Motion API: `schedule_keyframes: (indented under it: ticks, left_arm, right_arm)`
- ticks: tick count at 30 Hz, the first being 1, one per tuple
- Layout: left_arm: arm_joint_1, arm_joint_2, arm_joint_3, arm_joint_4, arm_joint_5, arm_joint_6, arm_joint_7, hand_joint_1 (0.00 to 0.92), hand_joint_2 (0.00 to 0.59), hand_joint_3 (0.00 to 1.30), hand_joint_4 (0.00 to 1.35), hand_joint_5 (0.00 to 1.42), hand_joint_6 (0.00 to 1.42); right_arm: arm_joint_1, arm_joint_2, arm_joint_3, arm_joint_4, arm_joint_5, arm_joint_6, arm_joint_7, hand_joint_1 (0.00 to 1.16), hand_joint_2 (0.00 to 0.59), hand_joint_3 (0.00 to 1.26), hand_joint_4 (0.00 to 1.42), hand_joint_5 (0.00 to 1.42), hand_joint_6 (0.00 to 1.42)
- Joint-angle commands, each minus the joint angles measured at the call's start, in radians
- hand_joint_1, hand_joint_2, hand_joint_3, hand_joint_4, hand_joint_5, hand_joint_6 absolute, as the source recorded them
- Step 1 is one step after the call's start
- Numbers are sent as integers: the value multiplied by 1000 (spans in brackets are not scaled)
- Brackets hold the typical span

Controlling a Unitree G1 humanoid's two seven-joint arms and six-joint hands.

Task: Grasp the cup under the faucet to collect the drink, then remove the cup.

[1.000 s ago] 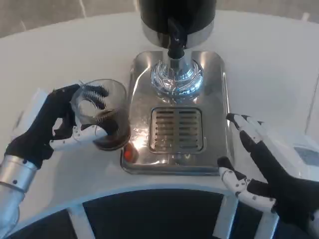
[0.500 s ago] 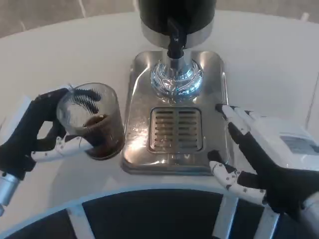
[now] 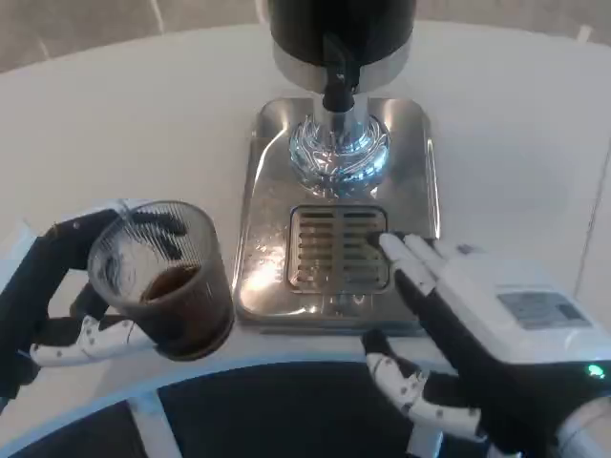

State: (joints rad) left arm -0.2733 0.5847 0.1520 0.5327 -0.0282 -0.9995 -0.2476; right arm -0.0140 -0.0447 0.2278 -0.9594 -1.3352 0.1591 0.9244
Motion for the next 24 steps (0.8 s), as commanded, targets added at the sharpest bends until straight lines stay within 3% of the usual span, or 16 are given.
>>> schedule_keyframes:
  ticks: [1, 8, 24]
  left_arm:
    - [36, 22, 28, -61, -48, -5, -31, 574, 53, 977, 1167, 1334, 1424]
    - [73, 13, 27, -109, -66, -4, -83, 572, 52, 977, 1179, 1334, 1424]
    - [57, 10, 34, -96, -76, 2, -136, 572, 50, 977, 1179, 1334, 1424]
  right_arm:
    - [62, 17, 51, -35, -34, -49, 6, 278, 561, 0, 0, 0, 0]
    - [118, 39, 78, -51, -58, -91, 5, 287, 566, 0, 0, 0, 0]
    - [140, 79, 72, -55, -80, -124, 10, 301, 567, 0, 0, 0, 0]
